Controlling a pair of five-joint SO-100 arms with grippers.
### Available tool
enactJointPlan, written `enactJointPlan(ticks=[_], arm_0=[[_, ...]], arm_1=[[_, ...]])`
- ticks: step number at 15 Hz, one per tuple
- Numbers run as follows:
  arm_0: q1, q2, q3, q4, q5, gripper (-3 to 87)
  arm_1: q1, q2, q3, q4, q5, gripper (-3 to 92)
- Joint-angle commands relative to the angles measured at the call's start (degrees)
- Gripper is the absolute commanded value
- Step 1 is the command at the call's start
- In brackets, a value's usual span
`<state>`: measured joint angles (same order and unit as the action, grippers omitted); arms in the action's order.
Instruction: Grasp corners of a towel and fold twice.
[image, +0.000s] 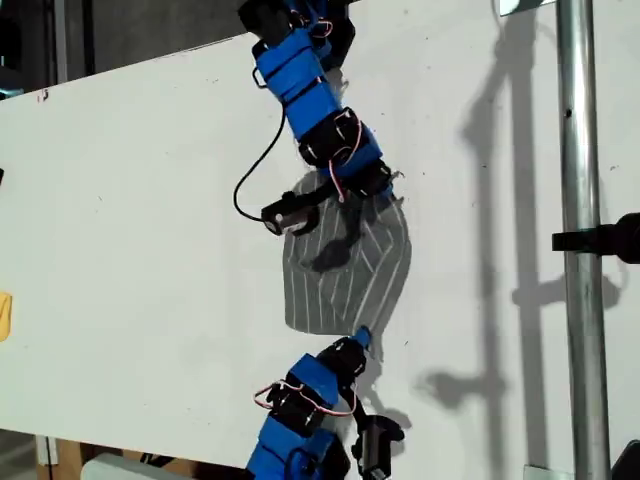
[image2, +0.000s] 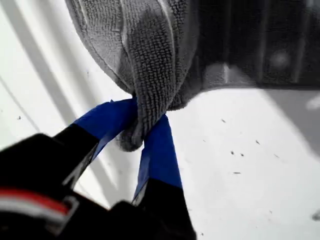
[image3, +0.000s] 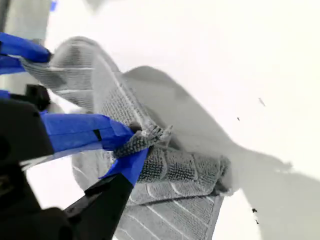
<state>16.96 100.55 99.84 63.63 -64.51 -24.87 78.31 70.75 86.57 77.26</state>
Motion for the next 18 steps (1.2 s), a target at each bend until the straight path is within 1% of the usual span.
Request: enactJointPlan(ticks=[1, 3, 7, 10, 14, 16, 18], arm_0=[[-6.59, 5.80, 2.99, 1.41, 0.53, -2.9], [-11.78, 9.84, 5.36, 2.81, 4.04, -2.9], [-21.18, 11.95, 4.57, 4.66, 11.95, -2.9], [-27.25, 11.78, 0.62, 6.33, 18.11, -2.9], [-34.98, 10.72, -9.23, 11.69, 25.93, -2.9], [-36.65, 10.28, -15.38, 14.85, 27.95, -2.9], [-34.28, 10.20, -13.71, 14.94, 25.58, -2.9]], arm_1=[[5.27, 10.99, 6.59, 0.97, -0.62, -0.2], [10.99, 17.31, 12.66, 0.09, -5.01, -0.2], [21.09, 21.88, 13.80, 0.00, -14.68, -0.2], [27.25, 23.47, 13.45, -0.70, -20.74, -0.2], [35.68, 28.04, 11.87, -0.09, -27.77, -0.2], [38.76, 31.38, 9.58, 1.58, -30.32, -0.2], [38.23, 33.22, 11.69, 2.99, -29.53, -0.2]])
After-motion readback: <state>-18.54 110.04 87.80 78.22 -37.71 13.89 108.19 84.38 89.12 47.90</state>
